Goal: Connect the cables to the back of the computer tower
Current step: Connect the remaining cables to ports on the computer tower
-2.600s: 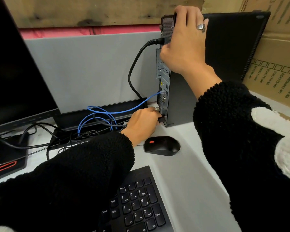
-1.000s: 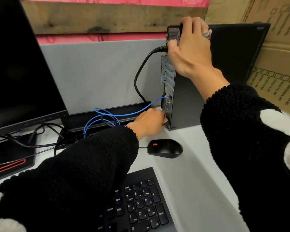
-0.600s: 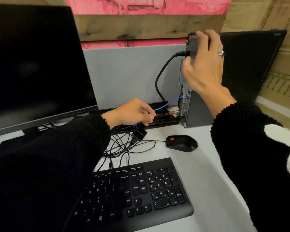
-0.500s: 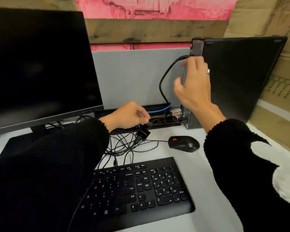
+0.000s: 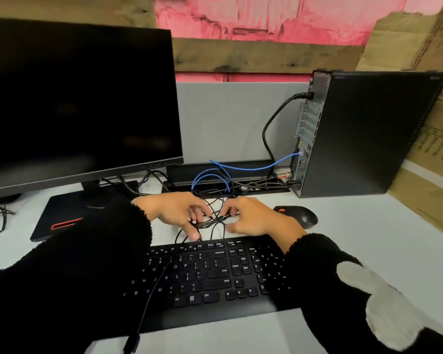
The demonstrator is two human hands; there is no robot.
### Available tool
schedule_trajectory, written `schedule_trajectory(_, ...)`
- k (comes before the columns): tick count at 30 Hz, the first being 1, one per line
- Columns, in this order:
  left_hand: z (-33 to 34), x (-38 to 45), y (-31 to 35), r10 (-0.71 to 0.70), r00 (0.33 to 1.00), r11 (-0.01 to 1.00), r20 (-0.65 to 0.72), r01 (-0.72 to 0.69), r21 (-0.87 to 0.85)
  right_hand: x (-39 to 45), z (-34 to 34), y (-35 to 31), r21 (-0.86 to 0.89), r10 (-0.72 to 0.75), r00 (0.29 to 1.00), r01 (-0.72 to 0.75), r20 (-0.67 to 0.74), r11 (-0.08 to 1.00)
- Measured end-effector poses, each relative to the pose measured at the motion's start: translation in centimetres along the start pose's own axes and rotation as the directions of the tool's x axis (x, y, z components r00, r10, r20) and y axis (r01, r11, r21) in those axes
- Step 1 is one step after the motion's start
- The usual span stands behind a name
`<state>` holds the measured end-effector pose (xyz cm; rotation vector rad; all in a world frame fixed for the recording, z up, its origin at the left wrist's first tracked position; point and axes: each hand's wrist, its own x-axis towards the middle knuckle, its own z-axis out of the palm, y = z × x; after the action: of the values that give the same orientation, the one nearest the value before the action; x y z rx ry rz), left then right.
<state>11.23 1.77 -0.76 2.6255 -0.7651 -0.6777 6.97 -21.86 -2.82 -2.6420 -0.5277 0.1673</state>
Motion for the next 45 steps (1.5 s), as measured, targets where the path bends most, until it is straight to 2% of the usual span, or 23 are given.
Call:
schedule_trajectory(5, 1.2, -0.3, -0.7, 0.029, 0.983, 0.991, -0.18, -0.005, 0.133, 0.1, 0.7, -0.2, -0.032, 0.072, 0.997, -0.071, 0.022, 0.997)
schedule_trajectory(9, 1.1, -0.7, -0.3, 0.055, 0.938, 0.984, -0.343, 0.006, 0.176, 0.0, 0.3, -0.3, -0.163, 0.164, 0.984, -0.173, -0.069, 0.971)
schedule_trajectory(12, 0.1, -1.2, 0.1, 0.029, 0.883, 0.997, -0.469, 0.008, 0.076, -0.7, -0.7, 0.8, -0.153, 0.244, 0.949, -0.275, -0.199, 0.949)
schedule_trajectory(16, -0.9, -1.3, 0.1, 0.014, 0.872, 0.997, -0.49, -0.05, -0.06, -1.1, -2.1, 1.8, -0.084, 0.295, 0.92, -0.326, -0.259, 0.942)
schedule_trajectory(18, -1.1, -1.2, 0.1, 0.012, 0.83, 0.99, -0.557, -0.087, -0.107, -0.9, -2.3, 1.6, -0.043, 0.249, 0.907, -0.279, -0.34, 0.959)
schedule_trajectory(21, -1.2, -1.2, 1.0, -0.001, 0.75, 0.955, -0.662, -0.195, -0.223, -0.7, -1.8, 0.3, -0.049, 0.065, 0.848, -0.106, -0.526, 0.993)
schedule_trajectory(23, -1.4, -1.2, 2.1, 0.007, 0.738, 0.909, -0.674, -0.286, -0.303, -0.6, -1.3, -1.3, -0.039, -0.047, 0.823, 0.03, -0.566, 0.999)
schedule_trajectory(24, -1.5, -1.2, 2.7, 0.009, 0.739, 0.888, -0.674, -0.316, -0.334, -0.5, -1.2, -2.2, 0.014, -0.057, 0.828, 0.078, -0.557, 0.997)
schedule_trajectory(26, -1.8, -1.3, 3.9, 0.018, 0.745, 0.876, -0.667, -0.333, -0.348, -0.1, -1.2, -3.8, 0.197, -0.005, 0.85, 0.128, -0.527, 0.972)
schedule_trajectory(28, -2.3, -1.4, 4.4, 0.049, 0.765, 0.92, -0.643, -0.285, -0.27, 0.5, -1.5, -4.6, 0.395, 0.065, 0.855, 0.169, -0.514, 0.903)
schedule_trajectory(31, -2.5, -1.5, 4.3, 0.051, 0.804, 0.915, -0.593, -0.275, -0.295, 1.1, -2.5, -4.4, 0.568, 0.163, 0.852, 0.178, -0.497, 0.804)
schedule_trajectory(33, -2.8, -1.4, 4.3, -0.02, 0.753, 0.915, -0.658, -0.251, -0.315, 1.1, -3.1, -3.7, 0.625, 0.217, 0.868, 0.13, -0.448, 0.77)
schedule_trajectory(36, -3.5, -1.0, 4.2, -0.117, 0.606, 0.969, -0.787, -0.105, -0.225, 0.5, -3.9, -2.4, 0.704, 0.303, 0.865, 0.08, -0.401, 0.706)
schedule_trajectory(39, -4.0, -0.8, 4.0, -0.204, 0.601, 0.977, -0.773, 0.081, -0.196, 0.1, -4.9, -1.2, 0.795, 0.417, 0.808, 0.101, -0.417, 0.599)
schedule_trajectory(41, -3.9, -0.6, 4.3, -0.266, 0.562, 0.961, -0.783, 0.217, -0.171, -0.3, -5.8, -0.7, 0.818, 0.465, 0.759, 0.152, -0.456, 0.555)
schedule_trajectory(43, -3.6, -0.1, 4.7, -0.233, 0.517, 0.965, -0.824, 0.226, -0.13, -0.7, -6.7, -0.3, 0.831, 0.496, 0.717, 0.212, -0.49, 0.514)
schedule_trajectory(45, -3.4, 0.4, 5.7, -0.106, 0.507, 0.992, -0.855, 0.11, -0.058, -1.1, -7.5, -0.4, 0.823, 0.511, 0.68, 0.255, -0.526, 0.508)
